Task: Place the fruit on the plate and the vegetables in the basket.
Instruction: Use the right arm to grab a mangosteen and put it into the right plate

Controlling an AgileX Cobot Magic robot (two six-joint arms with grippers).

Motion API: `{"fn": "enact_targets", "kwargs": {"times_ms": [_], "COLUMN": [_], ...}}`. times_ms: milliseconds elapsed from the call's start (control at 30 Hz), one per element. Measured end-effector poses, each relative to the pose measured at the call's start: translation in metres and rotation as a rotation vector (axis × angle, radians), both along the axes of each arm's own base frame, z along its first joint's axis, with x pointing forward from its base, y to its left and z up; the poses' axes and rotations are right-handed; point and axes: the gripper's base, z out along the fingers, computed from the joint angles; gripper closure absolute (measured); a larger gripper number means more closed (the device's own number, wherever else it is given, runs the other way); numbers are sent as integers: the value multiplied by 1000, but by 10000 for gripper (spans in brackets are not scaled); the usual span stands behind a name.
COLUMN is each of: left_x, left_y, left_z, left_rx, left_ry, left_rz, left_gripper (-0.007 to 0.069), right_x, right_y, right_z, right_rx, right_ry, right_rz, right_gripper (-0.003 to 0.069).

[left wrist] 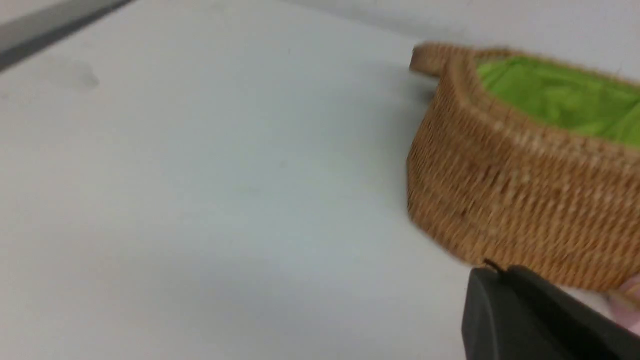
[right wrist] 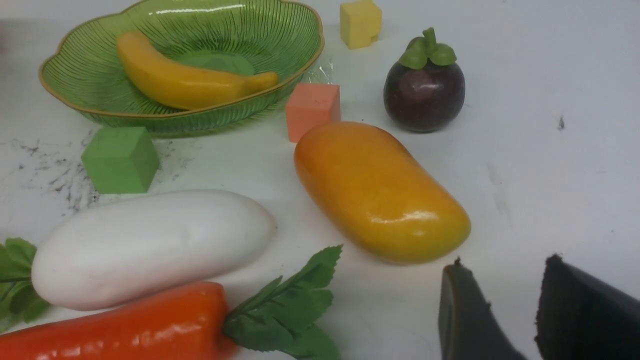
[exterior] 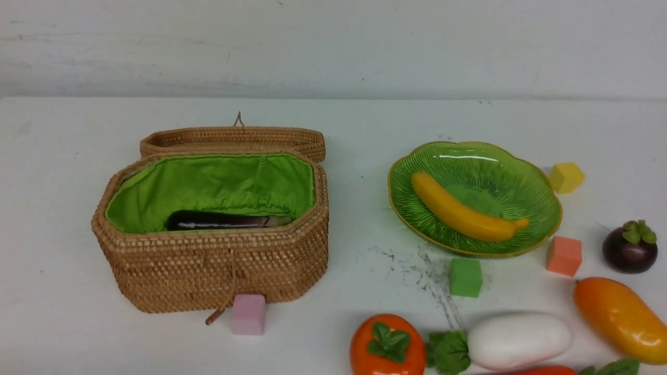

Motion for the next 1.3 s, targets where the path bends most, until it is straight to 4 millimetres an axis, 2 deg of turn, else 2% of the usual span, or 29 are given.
{"fn": "enact_targets", "kwargs": {"times_ms": [100, 333, 1300], "left_x": [1, 2, 2], "left_y": [-1, -6, -4], "left_z": [-20, -19, -19], "left_rx": [-10, 67, 67], "left_ry": [61, 47, 49], "left_rz": [-14, -122, -88], "left_gripper": [624, 620, 595], "right_x": [0, 0, 0], "right_y": [0, 0, 0], "right_z": [0, 0, 0], "right_rx": [0, 0, 0], "right_ry": [0, 0, 0], "right_rz": [0, 0, 0], "right_gripper": [417, 417, 417]}}
